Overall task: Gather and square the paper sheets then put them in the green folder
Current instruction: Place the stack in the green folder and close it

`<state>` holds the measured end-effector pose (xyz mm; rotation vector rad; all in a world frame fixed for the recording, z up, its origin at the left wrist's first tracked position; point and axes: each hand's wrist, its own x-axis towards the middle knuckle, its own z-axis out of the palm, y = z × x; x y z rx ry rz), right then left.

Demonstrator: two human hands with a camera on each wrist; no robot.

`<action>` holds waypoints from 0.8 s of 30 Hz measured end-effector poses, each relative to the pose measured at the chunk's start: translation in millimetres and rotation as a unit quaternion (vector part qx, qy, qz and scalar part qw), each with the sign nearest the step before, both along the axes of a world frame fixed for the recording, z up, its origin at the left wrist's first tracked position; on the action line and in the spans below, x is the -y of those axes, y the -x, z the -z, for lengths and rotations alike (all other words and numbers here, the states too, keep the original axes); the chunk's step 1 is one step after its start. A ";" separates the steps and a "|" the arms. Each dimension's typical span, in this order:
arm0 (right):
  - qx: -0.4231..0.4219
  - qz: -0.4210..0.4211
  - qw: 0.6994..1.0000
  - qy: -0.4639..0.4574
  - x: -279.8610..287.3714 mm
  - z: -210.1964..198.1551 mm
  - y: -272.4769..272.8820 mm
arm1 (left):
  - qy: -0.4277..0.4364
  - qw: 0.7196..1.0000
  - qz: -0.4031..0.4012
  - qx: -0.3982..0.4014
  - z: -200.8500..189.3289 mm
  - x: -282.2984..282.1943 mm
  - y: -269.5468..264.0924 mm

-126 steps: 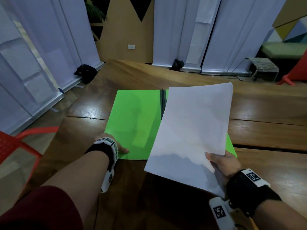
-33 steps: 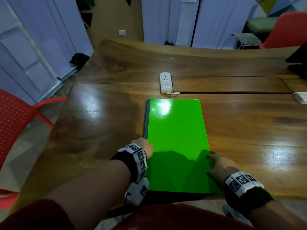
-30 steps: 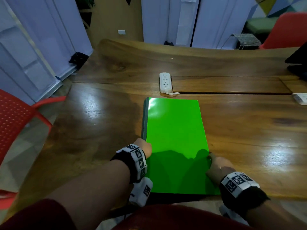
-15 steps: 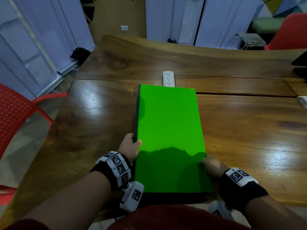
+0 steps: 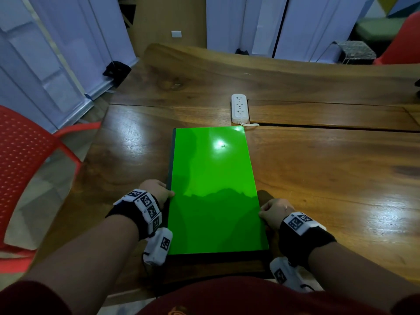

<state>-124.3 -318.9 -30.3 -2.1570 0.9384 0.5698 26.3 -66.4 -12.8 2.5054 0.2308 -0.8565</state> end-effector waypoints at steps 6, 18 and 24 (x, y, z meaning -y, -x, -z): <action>0.004 -0.007 1.000 -0.027 -6.5 -1.7 -22.6 | -0.029 0.999 0.001 0.012 -2.5 -1.4 -17.0; -0.006 -0.004 1.000 -0.022 -6.2 1.8 -28.0 | -0.098 0.993 0.059 -0.007 11.2 -6.6 -37.2; -0.001 -0.007 1.000 -0.026 -7.6 2.2 -30.5 | -0.118 0.990 0.075 0.000 19.2 -9.7 -40.1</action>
